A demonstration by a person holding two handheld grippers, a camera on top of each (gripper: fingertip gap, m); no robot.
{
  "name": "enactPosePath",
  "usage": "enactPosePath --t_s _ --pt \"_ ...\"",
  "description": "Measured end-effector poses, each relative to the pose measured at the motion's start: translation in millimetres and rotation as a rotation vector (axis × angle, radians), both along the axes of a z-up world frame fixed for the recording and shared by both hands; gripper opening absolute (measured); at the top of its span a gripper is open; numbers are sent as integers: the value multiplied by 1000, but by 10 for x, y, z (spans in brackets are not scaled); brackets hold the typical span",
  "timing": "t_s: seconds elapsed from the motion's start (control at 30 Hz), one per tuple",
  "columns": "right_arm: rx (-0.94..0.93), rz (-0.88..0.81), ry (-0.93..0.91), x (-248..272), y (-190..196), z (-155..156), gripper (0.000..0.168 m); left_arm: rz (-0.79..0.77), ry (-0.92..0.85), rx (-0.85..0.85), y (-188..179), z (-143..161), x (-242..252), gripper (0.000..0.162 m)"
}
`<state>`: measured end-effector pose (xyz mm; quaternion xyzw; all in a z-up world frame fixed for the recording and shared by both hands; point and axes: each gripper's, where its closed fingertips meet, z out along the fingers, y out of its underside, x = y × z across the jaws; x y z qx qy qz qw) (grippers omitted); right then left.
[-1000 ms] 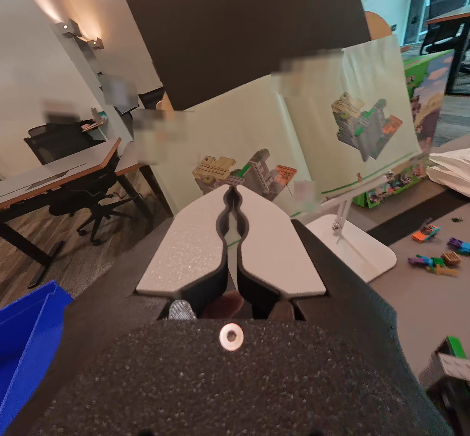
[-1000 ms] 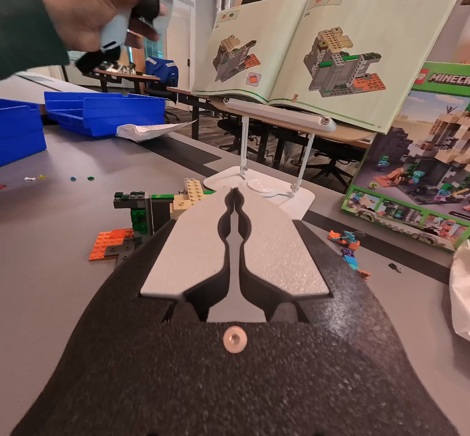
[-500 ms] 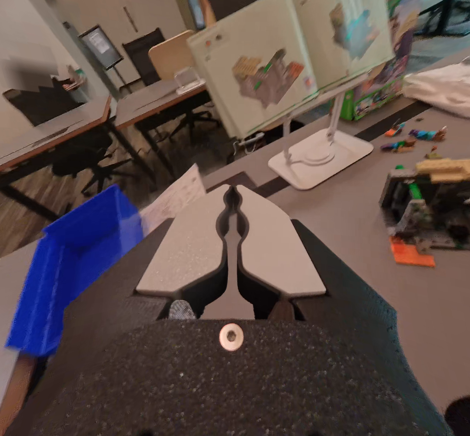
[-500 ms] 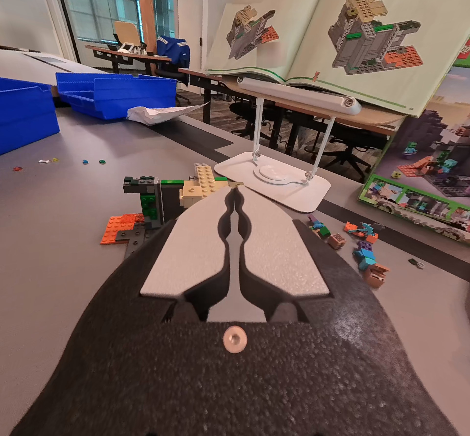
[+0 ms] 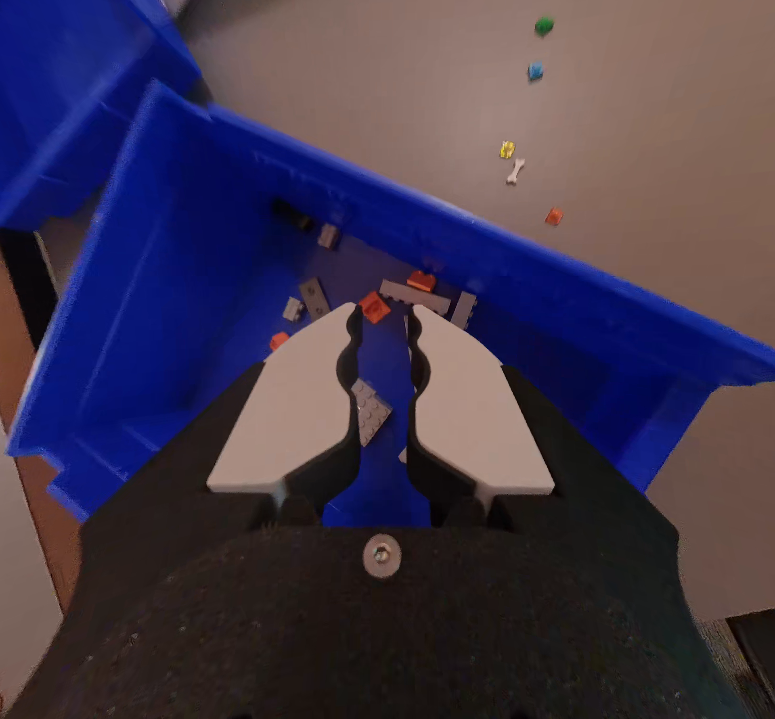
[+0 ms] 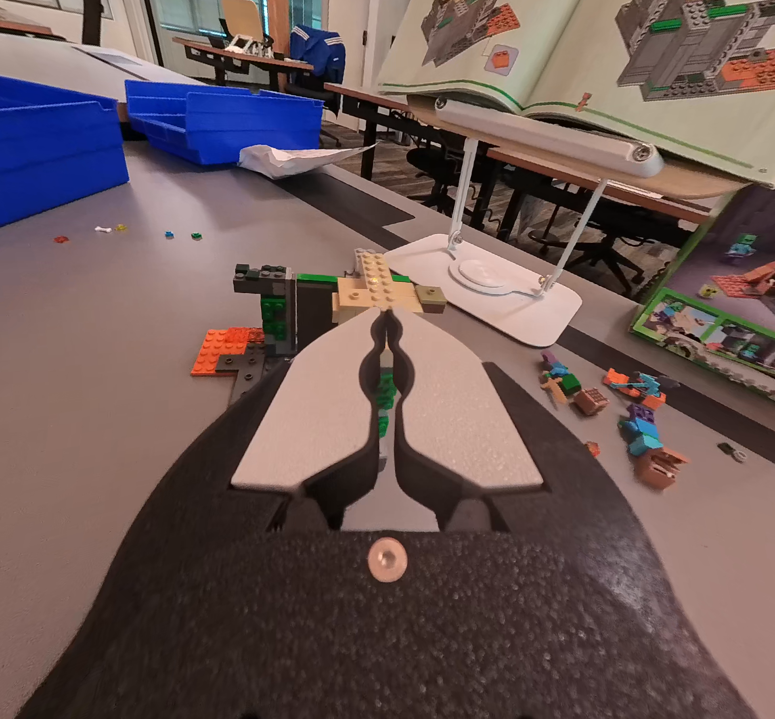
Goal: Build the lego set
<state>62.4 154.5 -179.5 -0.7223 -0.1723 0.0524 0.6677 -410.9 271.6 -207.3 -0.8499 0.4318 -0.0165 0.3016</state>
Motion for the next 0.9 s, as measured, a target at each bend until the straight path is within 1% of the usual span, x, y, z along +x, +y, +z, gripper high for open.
enactPosePath --t_s 0.13,0.2,0.4,0.5,0.6,0.63,0.67,0.73,0.83,0.9 --pt "1 14 -20 -39 -10 -10 0 14 86 -88 58 -328 -89 22" --pt "4 19 -34 -56 -16 -10 0 36 95 -148 84 -469 -108 23" --pt "-3 41 -61 -100 -17 -51 0 73 104 -218 164 -697 -103 26" --pt "-9 49 -68 -118 -17 -74 0 94 108 -211 221 -734 -126 25" --pt "-14 59 -73 -136 -17 -92 0 102 94 -249 209 -788 -119 24" --pt "-14 61 -75 -142 -18 -96 0 98 87 -251 210 -794 -111 21" --pt "-14 64 -77 -148 -20 -98 0 103 80 -246 223 -789 -108 14" --pt "-11 67 -83 -158 -24 -97 0 97 88 -234 229 -788 -116 13" --pt "-7 68 -89 -166 -28 -94 0 90 68 -202 225 -722 -108 13" --pt "-5 68 -90 -172 -29 -92 0 86 28 -171 212 -598 -75 13"
